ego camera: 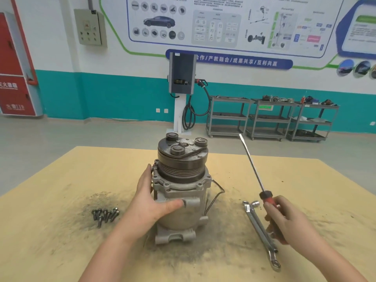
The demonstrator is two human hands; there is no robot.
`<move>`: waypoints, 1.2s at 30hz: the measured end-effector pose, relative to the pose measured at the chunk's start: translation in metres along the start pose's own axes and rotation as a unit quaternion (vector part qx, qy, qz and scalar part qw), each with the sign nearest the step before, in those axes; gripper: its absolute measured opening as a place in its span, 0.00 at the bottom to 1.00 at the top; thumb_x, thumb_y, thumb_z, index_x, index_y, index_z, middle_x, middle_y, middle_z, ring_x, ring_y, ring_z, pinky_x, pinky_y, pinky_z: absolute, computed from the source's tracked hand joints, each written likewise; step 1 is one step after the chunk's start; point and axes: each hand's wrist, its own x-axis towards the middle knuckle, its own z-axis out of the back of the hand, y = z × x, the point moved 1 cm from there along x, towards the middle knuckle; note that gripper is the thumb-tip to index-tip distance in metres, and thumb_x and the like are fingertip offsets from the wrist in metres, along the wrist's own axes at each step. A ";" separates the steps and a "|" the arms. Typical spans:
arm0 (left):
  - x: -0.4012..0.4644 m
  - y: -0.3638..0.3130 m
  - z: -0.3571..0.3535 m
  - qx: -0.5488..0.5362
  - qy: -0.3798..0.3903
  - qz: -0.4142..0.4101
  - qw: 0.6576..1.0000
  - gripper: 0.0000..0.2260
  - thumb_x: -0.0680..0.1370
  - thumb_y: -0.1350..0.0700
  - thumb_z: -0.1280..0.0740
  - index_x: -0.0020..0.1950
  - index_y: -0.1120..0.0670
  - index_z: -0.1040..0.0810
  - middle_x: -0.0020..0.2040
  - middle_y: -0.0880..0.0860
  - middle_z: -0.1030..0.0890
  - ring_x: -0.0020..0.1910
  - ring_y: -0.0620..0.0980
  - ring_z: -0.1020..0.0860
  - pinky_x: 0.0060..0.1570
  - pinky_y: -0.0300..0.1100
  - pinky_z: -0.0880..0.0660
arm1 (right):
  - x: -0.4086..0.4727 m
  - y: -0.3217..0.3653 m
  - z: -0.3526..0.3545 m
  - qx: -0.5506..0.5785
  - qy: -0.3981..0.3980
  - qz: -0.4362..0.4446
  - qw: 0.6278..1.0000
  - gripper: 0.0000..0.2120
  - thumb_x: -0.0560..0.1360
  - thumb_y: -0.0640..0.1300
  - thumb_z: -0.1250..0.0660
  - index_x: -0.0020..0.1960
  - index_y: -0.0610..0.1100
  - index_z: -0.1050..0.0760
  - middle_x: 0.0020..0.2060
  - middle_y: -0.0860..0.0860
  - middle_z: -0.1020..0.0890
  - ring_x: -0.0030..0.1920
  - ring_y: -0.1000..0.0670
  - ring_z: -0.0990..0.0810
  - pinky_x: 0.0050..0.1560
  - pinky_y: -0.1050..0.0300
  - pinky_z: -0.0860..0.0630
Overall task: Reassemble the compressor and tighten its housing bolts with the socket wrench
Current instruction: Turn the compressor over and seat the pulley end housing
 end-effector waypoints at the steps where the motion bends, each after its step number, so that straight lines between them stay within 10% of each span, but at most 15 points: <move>1: 0.002 0.001 0.001 0.003 -0.002 -0.004 1.000 0.65 0.48 0.29 0.22 0.78 0.40 0.53 0.70 0.29 0.38 0.67 0.28 0.35 0.63 0.28 0.37 | -0.012 0.007 0.005 0.050 0.020 0.058 0.997 0.06 0.79 0.49 0.36 0.44 0.52 0.23 0.32 0.49 0.20 0.29 0.47 0.22 0.29 0.61 0.28; 6: 0.006 0.008 0.016 0.018 -0.025 -0.023 0.999 0.60 0.51 0.31 0.20 0.77 0.40 0.44 0.71 0.31 0.35 0.72 0.35 0.36 0.69 0.38 0.35 | -0.056 0.049 0.023 0.000 0.071 0.238 0.969 0.09 0.68 0.57 0.26 0.47 0.58 0.17 0.36 0.54 0.17 0.34 0.55 0.20 0.34 0.69 0.27; 11: 0.006 0.012 0.030 -0.011 -0.036 -0.049 0.998 0.46 0.52 0.27 0.24 0.68 0.34 0.32 0.68 0.27 0.32 0.70 0.32 0.34 0.67 0.30 0.36 | -0.061 0.078 0.029 -0.173 0.013 0.279 0.944 0.17 0.66 0.75 0.40 0.44 0.66 0.21 0.33 0.60 0.21 0.32 0.57 0.24 0.31 0.65 0.30; 18: 0.000 -0.002 0.012 -0.026 -0.013 -0.064 0.998 0.50 0.54 0.27 0.25 0.73 0.44 0.33 0.68 0.36 0.25 0.67 0.33 0.29 0.59 0.26 0.31 | -0.059 0.084 0.041 -0.314 -0.066 0.300 0.899 0.12 0.69 0.69 0.40 0.51 0.70 0.28 0.33 0.63 0.26 0.29 0.60 0.28 0.25 0.63 0.31; 26: -0.013 -0.017 -0.028 0.265 -0.193 0.010 0.945 0.66 0.49 0.17 0.42 0.79 0.47 0.58 0.77 0.46 0.47 0.74 0.44 0.49 0.74 0.49 0.45 | -0.038 0.067 0.049 -0.379 -0.120 0.311 0.863 0.23 0.60 0.45 0.20 0.45 0.60 0.30 0.38 0.63 0.32 0.37 0.53 0.32 0.25 0.55 0.29; 36: -0.001 -0.007 -0.014 0.230 -0.156 -0.017 0.960 0.57 0.62 0.34 0.29 0.80 0.48 0.59 0.74 0.40 0.47 0.75 0.43 0.48 0.73 0.43 0.46 | -0.021 0.060 0.035 -0.388 -0.126 0.209 0.889 0.26 0.55 0.42 0.18 0.37 0.57 0.34 0.21 0.58 0.30 0.22 0.51 0.30 0.22 0.63 0.34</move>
